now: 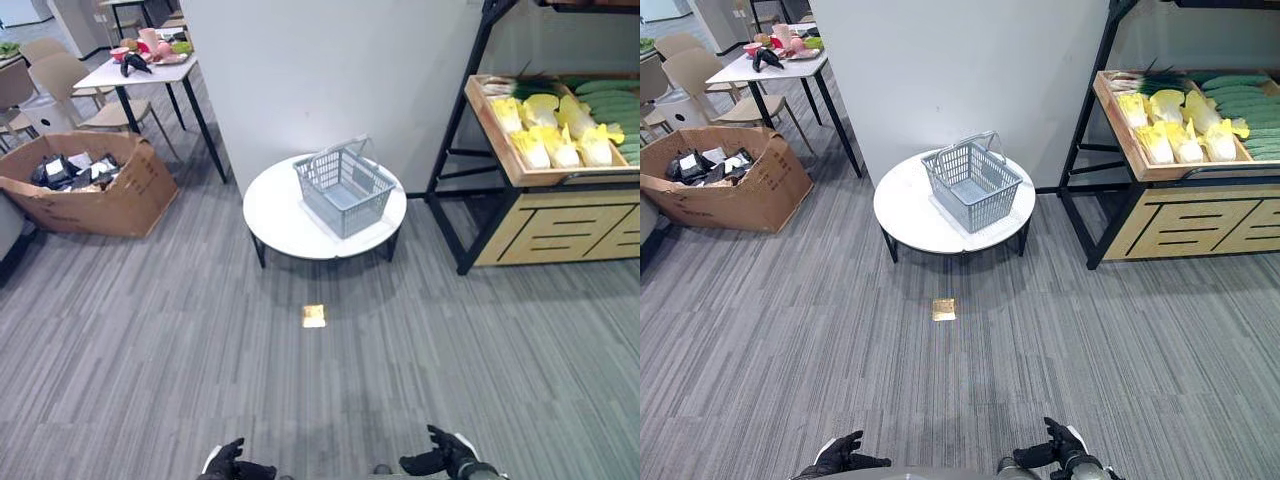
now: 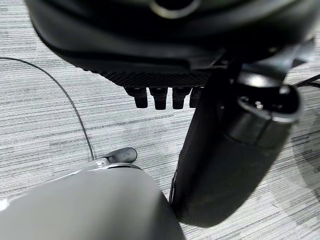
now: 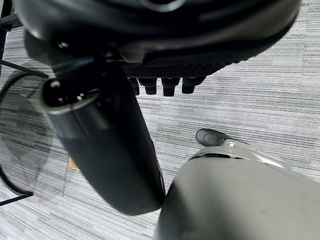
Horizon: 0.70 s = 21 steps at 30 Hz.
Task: Get the vegetables into the basket
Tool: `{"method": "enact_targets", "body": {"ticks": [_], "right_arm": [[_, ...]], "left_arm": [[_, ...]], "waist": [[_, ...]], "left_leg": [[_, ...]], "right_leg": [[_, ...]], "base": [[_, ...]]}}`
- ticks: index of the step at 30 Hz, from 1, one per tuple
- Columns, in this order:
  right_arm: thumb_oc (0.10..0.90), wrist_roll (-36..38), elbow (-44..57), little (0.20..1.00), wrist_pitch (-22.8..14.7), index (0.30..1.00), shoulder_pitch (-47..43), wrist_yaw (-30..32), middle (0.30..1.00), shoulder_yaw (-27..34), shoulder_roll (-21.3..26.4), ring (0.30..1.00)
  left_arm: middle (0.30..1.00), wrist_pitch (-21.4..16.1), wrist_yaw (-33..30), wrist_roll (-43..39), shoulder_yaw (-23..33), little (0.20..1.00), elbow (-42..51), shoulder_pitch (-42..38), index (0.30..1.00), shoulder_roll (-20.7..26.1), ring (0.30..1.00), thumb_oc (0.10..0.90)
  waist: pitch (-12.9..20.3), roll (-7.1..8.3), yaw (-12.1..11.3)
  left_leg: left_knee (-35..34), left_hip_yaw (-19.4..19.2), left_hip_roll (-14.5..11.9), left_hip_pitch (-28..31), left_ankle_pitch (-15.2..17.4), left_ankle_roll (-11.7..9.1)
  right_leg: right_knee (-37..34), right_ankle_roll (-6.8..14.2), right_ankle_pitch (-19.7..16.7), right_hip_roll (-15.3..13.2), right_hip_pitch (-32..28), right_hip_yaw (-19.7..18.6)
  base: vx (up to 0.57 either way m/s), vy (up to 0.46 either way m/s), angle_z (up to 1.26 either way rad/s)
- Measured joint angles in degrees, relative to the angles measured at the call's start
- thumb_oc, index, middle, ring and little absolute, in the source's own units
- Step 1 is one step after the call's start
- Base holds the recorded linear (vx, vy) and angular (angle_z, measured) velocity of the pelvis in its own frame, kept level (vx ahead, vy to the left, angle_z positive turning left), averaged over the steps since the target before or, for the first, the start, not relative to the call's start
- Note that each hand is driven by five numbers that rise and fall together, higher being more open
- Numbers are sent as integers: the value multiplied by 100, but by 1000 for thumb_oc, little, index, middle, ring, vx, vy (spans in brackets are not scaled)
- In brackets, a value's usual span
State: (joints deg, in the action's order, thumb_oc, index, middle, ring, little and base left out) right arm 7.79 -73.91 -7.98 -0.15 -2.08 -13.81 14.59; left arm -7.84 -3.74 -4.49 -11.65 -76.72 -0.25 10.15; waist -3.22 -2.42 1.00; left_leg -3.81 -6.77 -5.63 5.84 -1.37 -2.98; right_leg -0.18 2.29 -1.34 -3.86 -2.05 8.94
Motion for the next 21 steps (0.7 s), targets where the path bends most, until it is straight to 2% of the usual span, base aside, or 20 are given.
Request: {"method": "enact_targets", "body": {"ticks": [10, 14, 18, 19, 20, 21], "right_arm": [[900, 1, -1, 1000, 0, 1000, 61, 0, 1000, -3, 0, 1000], [900, 1, -2, 1000, -1, 1000, -9, 0, 1000, -5, 18, 1000], [900, 9, 1, 1000, -7, 1000, -347, 1, 1000, -4, 47, 1000], [900, 26, 5, 1000, -18, 1000, -410, 0, 1000, -3, 56, 1000], [900, 107, 18, 1000, -27, 1000, -429, 2, 1000, 3, 74, 1000], [900, 160, 13, 1000, -36, 1000, -438, -2, 1000, 7, 82, 1000]], "left_arm": [[1000, 2, -1, 1, -3, 1000, -17, 36, 1000, 1, 1000, 900], [1000, 1, -4, 0, -4, 1000, -14, 16, 1000, 7, 1000, 900], [1000, -10, -17, -16, 7, 1000, -11, -260, 1000, 120, 1000, 900], [1000, -3, -24, -65, 8, 1000, -11, -367, 1000, 149, 1000, 900], [1000, -3, -26, -118, 9, 1000, -11, -418, 1000, 152, 1000, 900], [1000, -13, -33, -132, 11, 1000, -9, -469, 1000, 153, 1000, 900]], "waist": [[87, 23, -3], [59, 55, -1], [-302, 93, -11], [-402, 132, 6], [-466, 106, -11], [-513, 109, -11]], "left_leg": [[-5, 1, -21, -8, -3, 5], [1, -19, -18, -100, -20, 31], [156, 25, -41, -381, -44, 92], [356, 135, -51, -555, 6, 68], [508, 205, -95, -684, 0, 20], [745, 333, -111, -850, 36, -96]], "right_leg": [[-11, -12, -12, 26, -7, -2], [284, -16, 78, 5, 239, -48], [888, -31, 323, -29, 701, -65], [991, -48, 417, -46, 796, 1], [1093, -57, 485, -10, 828, 53], [1102, -145, 564, 7, 840, 100]], "base": [[-9, -1, 0], [-111, -23, -4], [-14, -135, 5], [10, -129, 33], [19, -212, 50], [11, -149, 45]]}}
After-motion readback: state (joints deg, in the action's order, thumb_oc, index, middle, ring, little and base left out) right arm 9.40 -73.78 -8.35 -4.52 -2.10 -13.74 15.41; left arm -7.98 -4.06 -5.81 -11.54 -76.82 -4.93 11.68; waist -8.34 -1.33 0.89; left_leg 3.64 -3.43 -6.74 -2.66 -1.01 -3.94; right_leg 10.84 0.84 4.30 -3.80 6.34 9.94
